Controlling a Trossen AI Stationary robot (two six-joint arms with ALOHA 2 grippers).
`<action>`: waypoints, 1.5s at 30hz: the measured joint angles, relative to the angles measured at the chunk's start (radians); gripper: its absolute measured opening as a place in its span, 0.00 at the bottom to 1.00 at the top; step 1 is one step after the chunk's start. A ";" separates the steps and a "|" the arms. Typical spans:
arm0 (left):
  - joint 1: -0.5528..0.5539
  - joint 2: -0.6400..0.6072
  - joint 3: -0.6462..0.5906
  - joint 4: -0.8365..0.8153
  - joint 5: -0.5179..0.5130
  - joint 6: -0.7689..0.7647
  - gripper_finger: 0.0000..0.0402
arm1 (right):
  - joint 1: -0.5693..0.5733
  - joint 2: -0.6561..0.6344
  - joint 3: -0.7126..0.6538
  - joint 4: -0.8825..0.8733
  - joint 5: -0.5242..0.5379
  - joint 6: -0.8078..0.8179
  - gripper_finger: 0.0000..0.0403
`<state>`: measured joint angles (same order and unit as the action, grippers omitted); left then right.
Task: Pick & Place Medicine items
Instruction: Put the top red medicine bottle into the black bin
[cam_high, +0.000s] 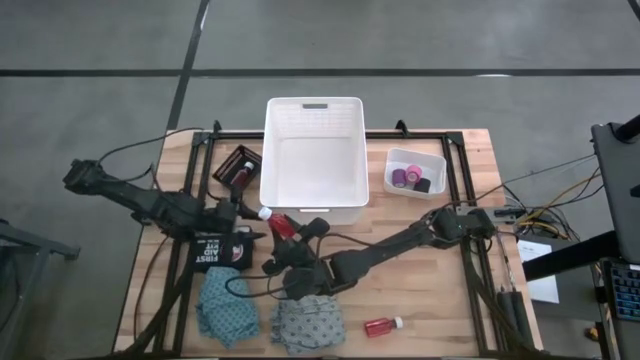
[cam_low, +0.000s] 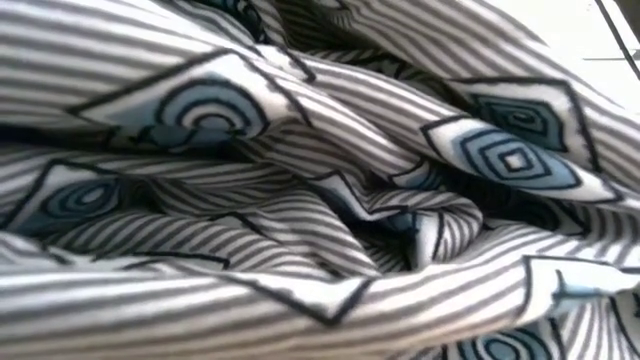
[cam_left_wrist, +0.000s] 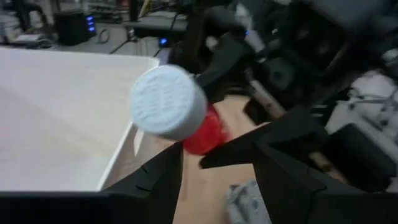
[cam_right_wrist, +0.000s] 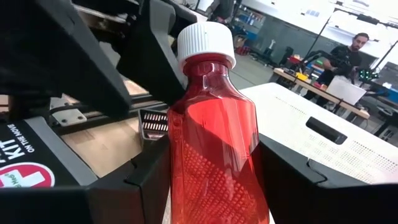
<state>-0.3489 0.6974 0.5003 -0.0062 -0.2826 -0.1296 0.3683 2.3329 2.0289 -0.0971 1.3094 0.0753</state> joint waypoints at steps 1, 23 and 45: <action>0.000 -0.007 0.000 0.007 0.007 0.002 0.48 | 0.000 0.000 0.000 0.000 0.000 0.000 0.50; 0.061 0.026 0.001 0.023 0.020 0.018 0.49 | 0.005 0.000 0.000 0.003 0.088 -0.027 0.50; 0.060 0.026 0.000 0.095 0.032 0.029 0.49 | 0.001 0.000 0.001 0.008 -0.072 -0.023 0.50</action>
<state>-0.2890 0.7238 0.5007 0.0891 -0.2501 -0.1009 0.3691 2.3329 2.0301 -0.0890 1.2372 0.0523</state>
